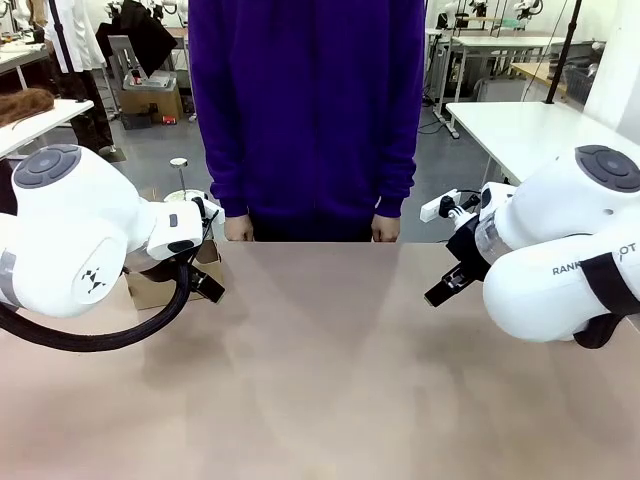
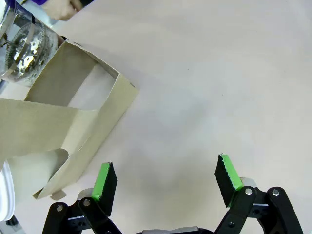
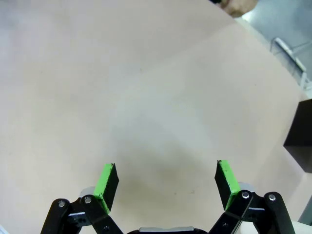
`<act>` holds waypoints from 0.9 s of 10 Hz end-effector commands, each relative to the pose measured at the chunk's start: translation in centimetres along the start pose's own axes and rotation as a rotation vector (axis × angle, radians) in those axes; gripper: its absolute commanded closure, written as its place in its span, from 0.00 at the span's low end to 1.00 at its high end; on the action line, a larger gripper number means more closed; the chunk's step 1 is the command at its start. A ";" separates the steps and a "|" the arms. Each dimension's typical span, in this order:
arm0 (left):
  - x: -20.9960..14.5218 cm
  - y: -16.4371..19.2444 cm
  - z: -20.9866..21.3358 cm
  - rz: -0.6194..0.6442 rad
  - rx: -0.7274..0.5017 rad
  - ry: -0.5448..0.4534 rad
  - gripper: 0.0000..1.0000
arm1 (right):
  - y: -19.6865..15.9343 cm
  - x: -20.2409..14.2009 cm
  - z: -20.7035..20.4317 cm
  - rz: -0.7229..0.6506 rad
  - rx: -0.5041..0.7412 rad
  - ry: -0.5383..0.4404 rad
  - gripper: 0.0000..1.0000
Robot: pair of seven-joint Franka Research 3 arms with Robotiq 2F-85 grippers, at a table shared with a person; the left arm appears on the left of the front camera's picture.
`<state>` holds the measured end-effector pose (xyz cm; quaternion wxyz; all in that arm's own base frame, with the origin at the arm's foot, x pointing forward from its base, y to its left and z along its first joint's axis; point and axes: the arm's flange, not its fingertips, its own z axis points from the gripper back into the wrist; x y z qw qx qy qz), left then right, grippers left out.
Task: Pour a drink into a cup and package it in a carrier.
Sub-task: Pick up the 600 ml Paper Cup and place it in the middle top area of the table.
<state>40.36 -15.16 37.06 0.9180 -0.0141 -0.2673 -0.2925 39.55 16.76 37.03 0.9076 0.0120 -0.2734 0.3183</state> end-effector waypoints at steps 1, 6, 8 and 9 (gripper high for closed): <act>0.0 0.0 0.0 0.000 0.000 0.000 0.00 | 0.0 0.0 0.0 -0.001 0.000 0.000 0.00; 0.0 0.0 0.0 0.000 0.000 0.000 0.00 | -7.5 8.8 4.7 -0.067 -0.007 0.030 0.00; 0.0 0.0 0.0 0.000 0.000 0.000 0.00 | -14.8 11.7 8.9 -0.059 0.121 0.004 0.00; 0.0 0.0 0.0 0.000 0.000 0.000 0.00 | -18.8 10.9 10.9 -0.052 0.221 -0.044 0.00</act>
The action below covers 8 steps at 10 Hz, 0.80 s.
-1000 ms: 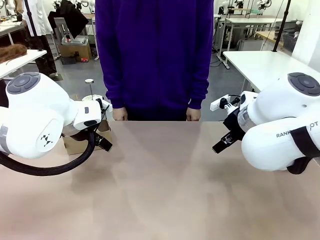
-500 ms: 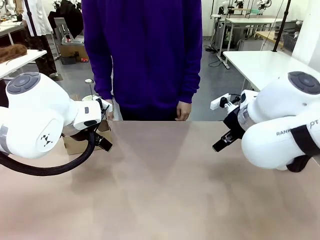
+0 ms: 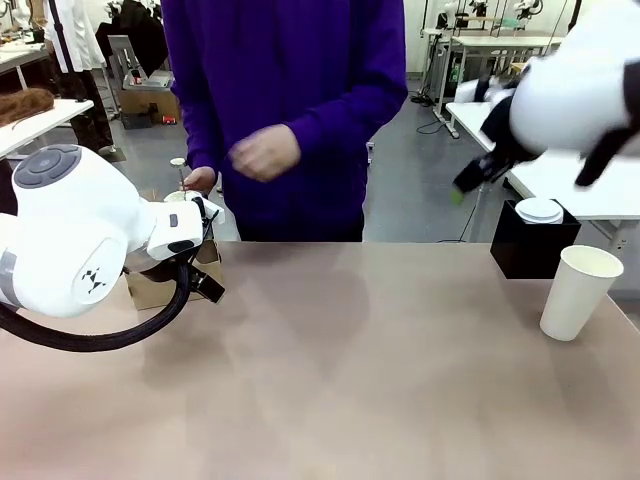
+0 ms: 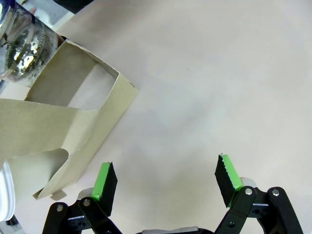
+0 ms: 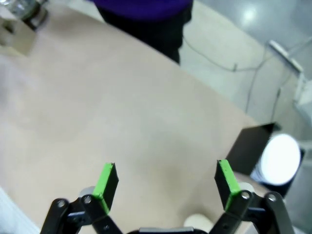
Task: Pour a drink into a cup and package it in a carrier.
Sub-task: Pick up the 600 ml Paper Cup and place it in the middle top area of the table.
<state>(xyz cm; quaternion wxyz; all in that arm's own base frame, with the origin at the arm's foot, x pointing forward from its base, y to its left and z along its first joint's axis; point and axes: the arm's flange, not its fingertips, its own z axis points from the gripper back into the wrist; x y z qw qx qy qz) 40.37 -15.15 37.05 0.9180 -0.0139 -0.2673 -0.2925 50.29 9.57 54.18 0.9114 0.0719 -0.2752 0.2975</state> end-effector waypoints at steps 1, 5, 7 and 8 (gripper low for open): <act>0.0 0.0 0.0 0.000 0.000 0.000 0.00 | -8.3 -1.7 2.7 0.015 0.211 -0.064 0.00; 0.0 0.0 0.0 0.000 0.000 0.000 0.00 | -19.6 -15.0 6.4 0.019 0.434 -0.357 0.00; 0.0 0.0 0.0 0.000 0.000 0.000 0.00 | -21.6 -22.2 4.5 0.028 0.433 -0.519 0.00; 0.0 0.0 0.0 0.000 0.000 0.000 0.00 | -21.6 -25.0 3.1 0.033 0.443 -0.635 0.00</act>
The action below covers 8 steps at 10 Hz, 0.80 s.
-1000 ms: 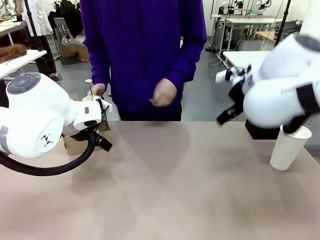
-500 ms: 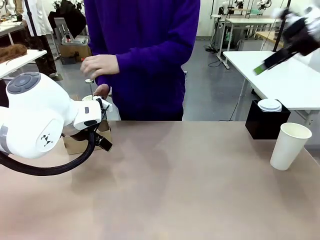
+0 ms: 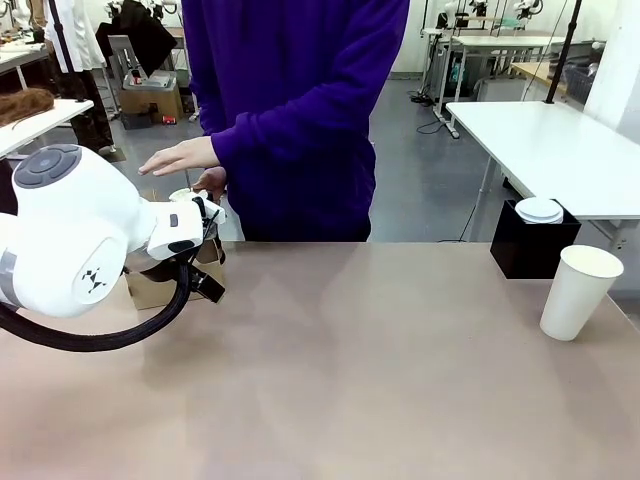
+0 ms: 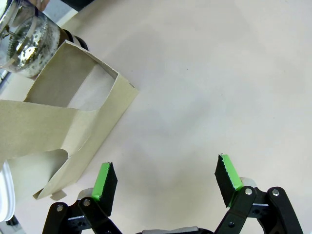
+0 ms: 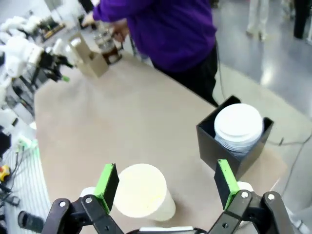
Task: Pour a drink into a cup and package it in a carrier.
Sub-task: Pick up the 600 ml Paper Cup and place it in the middle top area of the table.
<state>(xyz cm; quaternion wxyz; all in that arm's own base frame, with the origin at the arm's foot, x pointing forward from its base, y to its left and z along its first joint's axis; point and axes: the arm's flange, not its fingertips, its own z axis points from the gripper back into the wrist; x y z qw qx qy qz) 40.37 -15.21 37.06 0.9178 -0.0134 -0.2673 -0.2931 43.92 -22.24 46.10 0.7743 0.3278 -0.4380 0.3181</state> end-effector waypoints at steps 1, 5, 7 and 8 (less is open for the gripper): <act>0.0 0.0 0.0 0.002 -0.001 0.000 0.00 | -0.7 -3.8 -2.2 0.064 0.063 -0.165 0.00; 0.0 0.0 0.0 0.002 -0.001 0.000 0.00 | -0.4 -6.5 -2.4 0.062 0.046 -0.194 0.00; 0.0 0.0 0.0 0.002 -0.001 0.000 0.00 | -0.4 -6.5 -2.4 0.062 0.046 -0.194 0.00; 0.0 0.0 0.0 0.002 -0.001 0.000 0.00 | -0.4 -6.5 -2.4 0.062 0.046 -0.194 0.00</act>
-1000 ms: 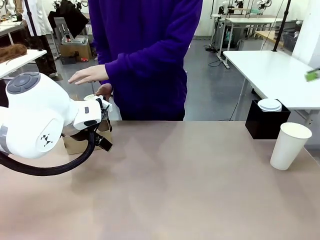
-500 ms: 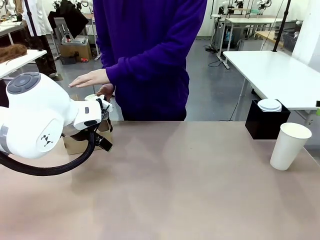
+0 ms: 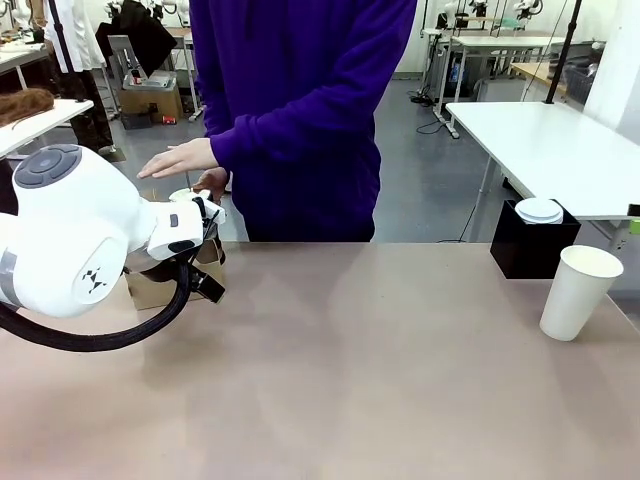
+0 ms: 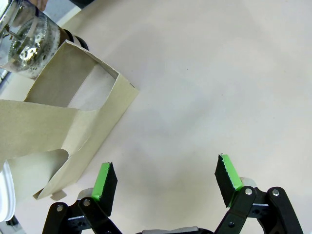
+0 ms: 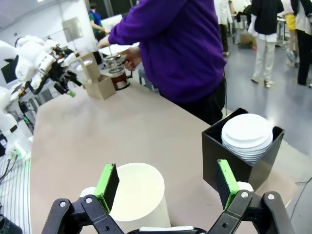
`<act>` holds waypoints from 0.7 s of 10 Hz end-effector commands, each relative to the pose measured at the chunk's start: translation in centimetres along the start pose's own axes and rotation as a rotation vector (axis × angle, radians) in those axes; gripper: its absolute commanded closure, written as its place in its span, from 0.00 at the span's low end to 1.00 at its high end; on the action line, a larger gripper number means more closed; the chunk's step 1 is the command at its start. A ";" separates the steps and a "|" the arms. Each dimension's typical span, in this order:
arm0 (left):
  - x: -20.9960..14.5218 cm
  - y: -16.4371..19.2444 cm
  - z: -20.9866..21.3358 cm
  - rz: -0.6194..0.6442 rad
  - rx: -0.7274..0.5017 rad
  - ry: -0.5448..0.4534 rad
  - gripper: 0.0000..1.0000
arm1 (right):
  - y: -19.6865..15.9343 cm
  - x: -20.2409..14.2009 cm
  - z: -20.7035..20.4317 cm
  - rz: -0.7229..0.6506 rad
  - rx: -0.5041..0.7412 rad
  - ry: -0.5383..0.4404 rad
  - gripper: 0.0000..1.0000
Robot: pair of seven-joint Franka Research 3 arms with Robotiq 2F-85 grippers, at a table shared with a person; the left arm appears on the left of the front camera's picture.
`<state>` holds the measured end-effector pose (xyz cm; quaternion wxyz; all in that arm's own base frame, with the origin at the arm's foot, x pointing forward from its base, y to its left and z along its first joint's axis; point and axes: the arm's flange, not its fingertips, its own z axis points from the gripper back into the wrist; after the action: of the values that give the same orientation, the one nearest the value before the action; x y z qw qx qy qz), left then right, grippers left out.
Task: Pour a drink into a cup and package it in a carrier.
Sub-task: Pick up the 600 ml Paper Cup and place it in the middle top area of the table.
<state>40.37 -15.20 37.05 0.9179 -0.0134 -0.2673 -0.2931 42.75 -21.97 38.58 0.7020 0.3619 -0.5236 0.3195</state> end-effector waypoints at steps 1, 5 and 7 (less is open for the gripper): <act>0.0 0.0 0.0 0.002 -0.001 0.000 0.00 | 0.0 0.0 -0.3 -0.001 0.005 0.000 0.00; 0.0 0.0 0.0 0.002 -0.001 0.000 0.00 | -2.8 -5.6 5.4 0.052 0.068 -0.224 0.00; 0.0 0.0 0.0 0.002 -0.001 0.000 0.00 | -3.0 -8.1 5.6 0.114 0.082 -0.246 0.00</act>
<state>40.38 -15.19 37.06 0.9179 -0.0133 -0.2674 -0.2930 39.29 -28.80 32.19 0.6198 0.4034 -0.5943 0.3161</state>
